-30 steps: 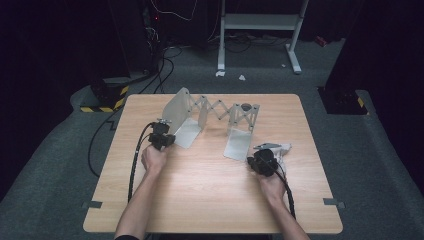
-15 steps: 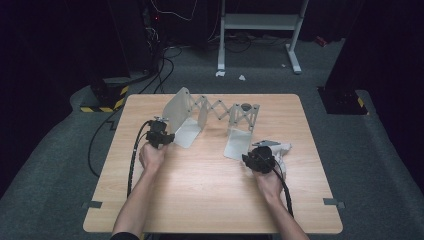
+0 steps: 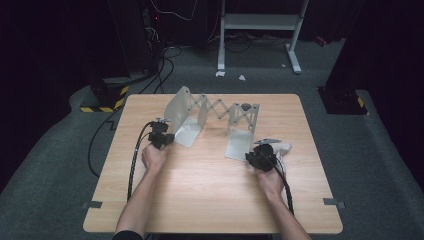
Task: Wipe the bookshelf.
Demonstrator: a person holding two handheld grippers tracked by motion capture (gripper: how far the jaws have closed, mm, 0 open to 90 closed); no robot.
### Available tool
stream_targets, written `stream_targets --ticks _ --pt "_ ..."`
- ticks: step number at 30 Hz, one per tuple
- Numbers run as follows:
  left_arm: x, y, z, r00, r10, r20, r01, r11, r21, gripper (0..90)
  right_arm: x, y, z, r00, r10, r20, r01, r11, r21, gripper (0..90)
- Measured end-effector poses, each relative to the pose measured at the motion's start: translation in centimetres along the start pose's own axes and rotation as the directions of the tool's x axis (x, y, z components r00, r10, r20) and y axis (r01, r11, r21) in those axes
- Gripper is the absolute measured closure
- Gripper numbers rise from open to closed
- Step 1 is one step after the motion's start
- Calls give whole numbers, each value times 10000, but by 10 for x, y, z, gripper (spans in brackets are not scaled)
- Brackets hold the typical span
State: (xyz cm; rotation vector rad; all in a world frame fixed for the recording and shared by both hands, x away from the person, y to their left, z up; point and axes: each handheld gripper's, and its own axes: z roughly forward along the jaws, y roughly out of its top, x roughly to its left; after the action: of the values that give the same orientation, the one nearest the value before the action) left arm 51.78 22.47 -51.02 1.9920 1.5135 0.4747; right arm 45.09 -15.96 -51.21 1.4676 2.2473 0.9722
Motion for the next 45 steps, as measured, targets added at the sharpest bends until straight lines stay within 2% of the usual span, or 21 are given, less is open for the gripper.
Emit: stream_targets --ticks 5,11,13,18,23,24,31,34,36,41,42,44,45 --pt "-3 -1 -1 9998 100 150 -100 9999 14 889 -3 0 1 9999 114 -31 -114 9999 47 775" --pt "-6 -5 -4 9991 -148 390 149 9999 -23 895 -6 -1 1 9998 177 -2 -177 9998 93 785" --pt "-6 -8 -6 9986 -263 455 264 9996 -17 895 -6 -1 1 10000 12 36 -13 9999 117 783" --pt "-7 -10 -8 9981 -431 448 429 9991 43 897 -13 6 2 10000 -98 14 97 9991 415 793" --pt "-12 -14 -11 9977 -496 453 496 9988 14 894 -24 6 0 9999 103 55 -105 9990 424 822" --pt "-14 -18 -13 9963 -667 545 670 9977 -32 893 -27 5 -1 9999 161 46 -163 9990 424 827" --pt "-18 -23 -17 9961 -800 374 801 9968 -8 895 -30 5 -1 10000 78 -34 -77 9993 373 825" --pt "-21 -25 -20 9964 -779 338 779 9970 26 894 -34 5 0 9999 146 -54 -144 9994 314 830" --pt "-24 -27 -22 9960 -824 357 822 9966 56 893 -40 6 2 9993 346 -117 -344 9993 172 841" --pt "-28 -34 -26 9939 -1001 453 1002 9950 -3 893 -44 9 1 9996 291 15 -291 9989 366 845" --pt "-28 -34 -26 9939 -1001 453 1002 9950 -3 892 -44 9 1 9996 291 15 -291 9989 366 845" --pt "-32 -34 -28 9973 -673 297 671 9977 98 886 -44 11 1 9998 191 69 -194 9985 519 844" --pt "-32 -35 -29 9971 -693 313 690 9976 100 886 -45 12 1 9998 160 73 -163 9986 498 844"
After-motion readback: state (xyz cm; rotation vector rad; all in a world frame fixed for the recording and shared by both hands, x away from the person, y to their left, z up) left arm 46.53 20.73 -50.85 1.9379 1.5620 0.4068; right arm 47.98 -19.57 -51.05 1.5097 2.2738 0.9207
